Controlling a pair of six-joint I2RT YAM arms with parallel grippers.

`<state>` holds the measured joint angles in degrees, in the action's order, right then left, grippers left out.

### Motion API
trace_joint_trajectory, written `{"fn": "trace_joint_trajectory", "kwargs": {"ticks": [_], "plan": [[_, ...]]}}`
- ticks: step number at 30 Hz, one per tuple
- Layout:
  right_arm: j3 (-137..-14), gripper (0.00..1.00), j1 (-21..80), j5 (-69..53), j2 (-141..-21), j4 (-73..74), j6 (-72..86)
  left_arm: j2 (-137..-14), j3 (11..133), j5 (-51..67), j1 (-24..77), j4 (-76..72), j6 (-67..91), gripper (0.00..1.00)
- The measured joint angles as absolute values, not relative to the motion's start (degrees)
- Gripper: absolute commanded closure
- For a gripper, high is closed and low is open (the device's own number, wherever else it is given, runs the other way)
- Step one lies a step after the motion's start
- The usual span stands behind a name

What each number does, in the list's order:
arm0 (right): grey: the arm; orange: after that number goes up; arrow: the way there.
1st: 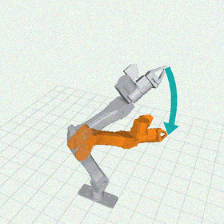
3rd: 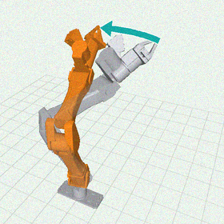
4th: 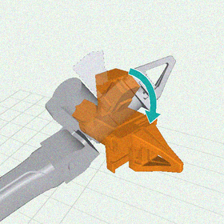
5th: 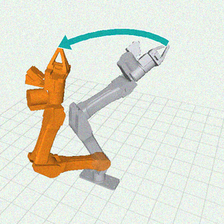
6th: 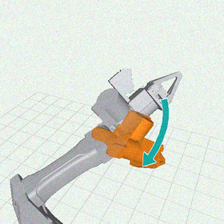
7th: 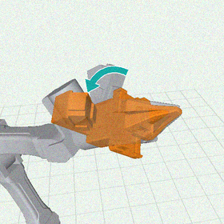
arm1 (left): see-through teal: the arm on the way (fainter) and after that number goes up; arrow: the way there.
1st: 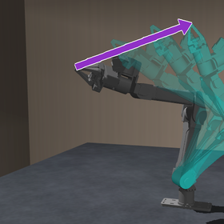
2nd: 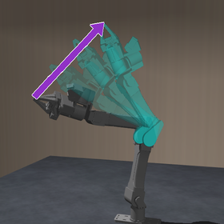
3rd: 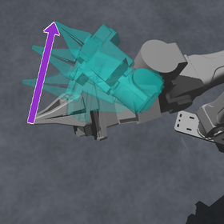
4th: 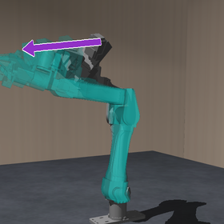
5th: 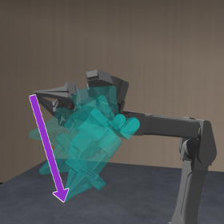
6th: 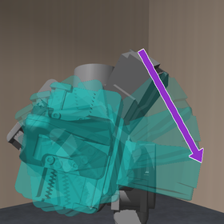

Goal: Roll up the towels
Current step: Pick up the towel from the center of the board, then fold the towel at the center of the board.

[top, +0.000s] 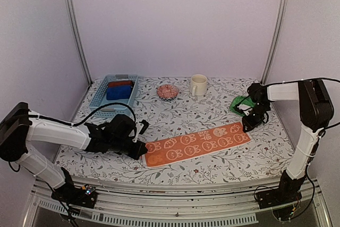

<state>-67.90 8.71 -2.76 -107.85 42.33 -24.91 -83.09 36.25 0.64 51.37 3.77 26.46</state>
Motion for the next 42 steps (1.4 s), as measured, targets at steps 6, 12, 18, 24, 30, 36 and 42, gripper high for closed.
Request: {"fn": "trace_joint_trajectory", "kwargs": {"ticks": [6,12,18,24,30,36,42], "plan": [[-67.29,0.72,8.6,-1.78,-107.33,41.47,-24.51,-83.74,36.8,-0.47,51.37,5.37,25.17,1.0],[-67.99,0.79,5.96,-2.33,-107.74,41.47,-23.7,-84.03,37.52,-0.71,51.37,5.67,25.02,1.0],[-68.42,0.96,2.74,-2.61,-107.74,41.63,-23.55,-84.01,37.52,-0.86,51.37,5.91,25.02,1.0],[-72.25,0.97,1.72,-6.5,-107.7,46.22,-23.35,-84.03,37.82,-1.06,51.37,6.33,24.88,1.0],[-75.83,0.98,1.72,-13.89,-105.69,51.22,-23.18,-84.03,39.2,-2.42,51.37,7.84,24.6,1.0],[-76.75,0.98,1.87,-22.72,-104.73,55.79,-23.4,-84.05,39.51,-3.36,51.37,8.62,25.04,1.0],[-77.34,0.97,3.75,-31.81,-104.86,59.27,-23.11,-85.25,40.34,-3.81,51.37,8.88,26.2,1.0]]}}
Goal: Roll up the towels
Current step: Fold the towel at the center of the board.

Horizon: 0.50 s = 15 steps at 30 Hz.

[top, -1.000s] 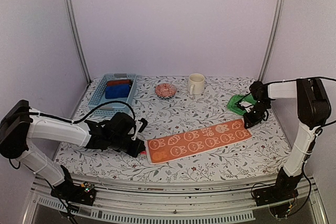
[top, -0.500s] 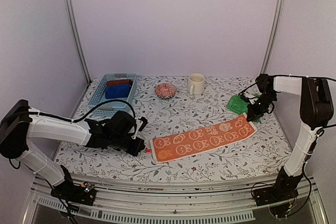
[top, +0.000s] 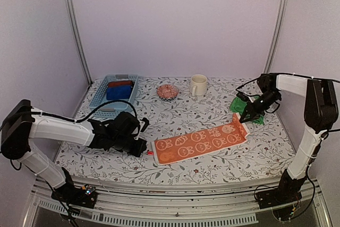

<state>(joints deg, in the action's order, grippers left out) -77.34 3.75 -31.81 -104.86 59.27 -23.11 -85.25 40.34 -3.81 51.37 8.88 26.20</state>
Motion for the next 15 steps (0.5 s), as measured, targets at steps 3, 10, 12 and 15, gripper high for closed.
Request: {"fn": "trace_joint_trajectory", "kwargs": {"ticks": [3,10,12,15], "plan": [[-77.71,0.98,5.3,-36.6,-105.82,59.96,-22.85,-86.52,40.86,-4.01,51.37,8.93,26.63,1.0],[-79.02,0.98,9.96,-44.27,-111.24,60.12,-21.3,-90.02,42.65,-3.64,51.37,8.8,28.25,1.0],[-80.42,0.97,11.62,-45.95,-113.58,59.81,-20.38,-90.3,42.7,-3.55,51.37,8.75,29.08,1.0],[-82.11,0.98,14.17,-48.64,-116.33,58.96,-19.33,-90.52,42.7,-3.51,51.37,8.64,30.44,1.0]]}}
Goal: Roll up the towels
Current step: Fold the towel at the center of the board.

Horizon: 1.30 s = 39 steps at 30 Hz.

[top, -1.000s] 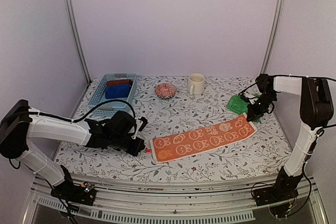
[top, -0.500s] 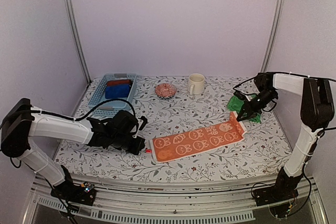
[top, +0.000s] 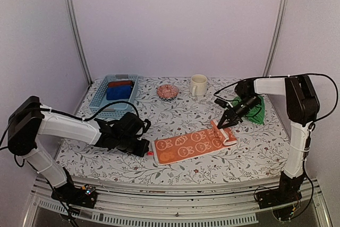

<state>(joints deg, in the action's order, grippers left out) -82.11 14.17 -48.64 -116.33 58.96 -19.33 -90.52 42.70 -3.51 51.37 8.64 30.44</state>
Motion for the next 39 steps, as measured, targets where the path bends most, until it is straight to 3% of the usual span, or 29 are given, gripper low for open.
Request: {"fn": "trace_joint_trajectory", "kwargs": {"ticks": [14,39], "plan": [[-88.6,0.97,31.4,-56.12,-122.5,52.18,-10.72,-91.68,44.1,-4.56,53.84,8.23,40.27,1.0],[-89.54,0.98,40.53,-59.11,-127.35,29.21,21.91,-95.46,43.4,-5.21,58.28,5.34,48.95,1.0]]}}
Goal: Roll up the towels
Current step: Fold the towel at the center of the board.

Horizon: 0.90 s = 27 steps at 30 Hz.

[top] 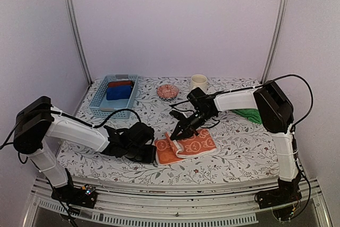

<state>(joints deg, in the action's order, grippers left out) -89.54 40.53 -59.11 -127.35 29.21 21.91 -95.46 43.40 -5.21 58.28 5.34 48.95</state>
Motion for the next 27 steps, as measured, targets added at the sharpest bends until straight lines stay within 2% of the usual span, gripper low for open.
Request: {"fn": "trace_joint_trajectory", "kwargs": {"ticks": [22,25,27], "plan": [[-90.91,0.97,45.5,-54.89,-128.75,22.15,29.8,-94.06,39.88,-5.78,58.41,0.4,51.13,1.0],[-90.91,0.93,45.5,-53.76,-128.75,21.87,29.78,-93.51,39.22,-6.07,58.41,0.1,51.29,1.0],[-90.96,0.84,45.6,-53.74,-128.88,21.32,29.71,-93.23,38.89,-6.31,58.41,0.05,51.31,1.0]]}}
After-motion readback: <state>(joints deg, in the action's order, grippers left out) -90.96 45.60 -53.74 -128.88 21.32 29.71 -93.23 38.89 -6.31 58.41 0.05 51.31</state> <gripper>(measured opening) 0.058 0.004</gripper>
